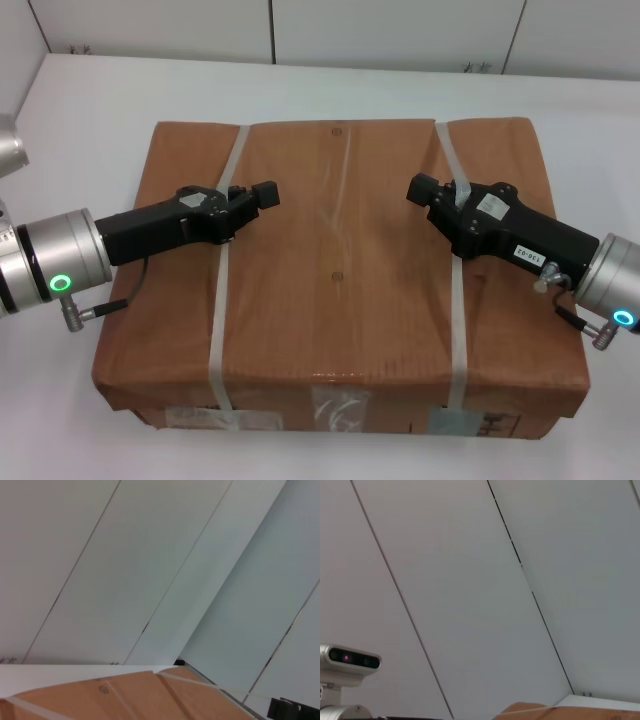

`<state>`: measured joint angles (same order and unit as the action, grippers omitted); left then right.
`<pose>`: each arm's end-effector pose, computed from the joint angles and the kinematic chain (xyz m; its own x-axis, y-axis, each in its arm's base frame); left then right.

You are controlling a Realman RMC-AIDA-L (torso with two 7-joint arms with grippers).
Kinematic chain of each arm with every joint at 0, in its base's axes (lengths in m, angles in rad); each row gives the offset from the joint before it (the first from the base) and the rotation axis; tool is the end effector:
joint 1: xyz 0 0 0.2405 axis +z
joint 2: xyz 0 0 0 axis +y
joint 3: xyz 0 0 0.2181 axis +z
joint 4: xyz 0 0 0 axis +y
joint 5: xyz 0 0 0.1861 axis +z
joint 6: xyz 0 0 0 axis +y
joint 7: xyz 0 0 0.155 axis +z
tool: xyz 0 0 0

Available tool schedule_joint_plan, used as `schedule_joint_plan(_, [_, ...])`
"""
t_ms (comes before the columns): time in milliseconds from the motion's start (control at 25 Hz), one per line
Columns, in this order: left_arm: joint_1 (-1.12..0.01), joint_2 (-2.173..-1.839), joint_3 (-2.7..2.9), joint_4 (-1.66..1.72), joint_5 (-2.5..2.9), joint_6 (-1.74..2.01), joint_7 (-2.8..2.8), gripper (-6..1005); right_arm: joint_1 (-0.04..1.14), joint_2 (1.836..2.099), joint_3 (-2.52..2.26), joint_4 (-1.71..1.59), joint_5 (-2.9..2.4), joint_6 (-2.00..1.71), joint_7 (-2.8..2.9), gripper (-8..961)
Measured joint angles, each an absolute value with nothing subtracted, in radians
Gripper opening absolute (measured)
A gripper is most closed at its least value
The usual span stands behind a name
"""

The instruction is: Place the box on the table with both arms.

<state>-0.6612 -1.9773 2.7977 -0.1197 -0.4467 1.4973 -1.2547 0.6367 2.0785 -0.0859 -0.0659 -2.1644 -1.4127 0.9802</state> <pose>-0.2232 0.3024 -0.0085 0.4915 0.5022 0.7114 0.7016 -0.7123 0.0181 0.2012 0.2983 -0.0422 0.5477 -0.3250 -0.7710 -0.6221 -0.7743 -0.1156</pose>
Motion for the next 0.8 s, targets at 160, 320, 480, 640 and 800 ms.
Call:
schedule_joint_plan(160, [-0.661, -1.977, 2.798, -0.12, -0.446, 1.494, -1.255, 0, 0.637, 2.079, -0.086, -0.066, -2.164, -1.405, 0.98, 52])
schedule_joint_plan(320, [-0.668, -1.977, 2.805, -0.12, -0.446, 1.476, -1.255, 0, 0.642, 2.079, -0.09, -0.061, -2.164, -1.375, 0.98, 55])
schedule_joint_plan(480, [-0.673, -1.984, 2.808, -0.12, -0.442, 1.427, -1.255, -1, 0.657, 2.079, -0.096, -0.051, -2.171, -1.32, 0.982, 58])
schedule_joint_plan(640, [-0.681, -1.991, 2.818, -0.12, -0.435, 1.363, -1.255, -1, 0.677, 2.079, -0.1, -0.029, -2.176, -1.247, 0.985, 61])
schedule_joint_plan(800, [-0.69, -2.0, 2.834, -0.12, -0.434, 1.299, -1.255, -1, 0.697, 2.078, -0.124, 0.003, -2.179, -1.166, 0.987, 65])
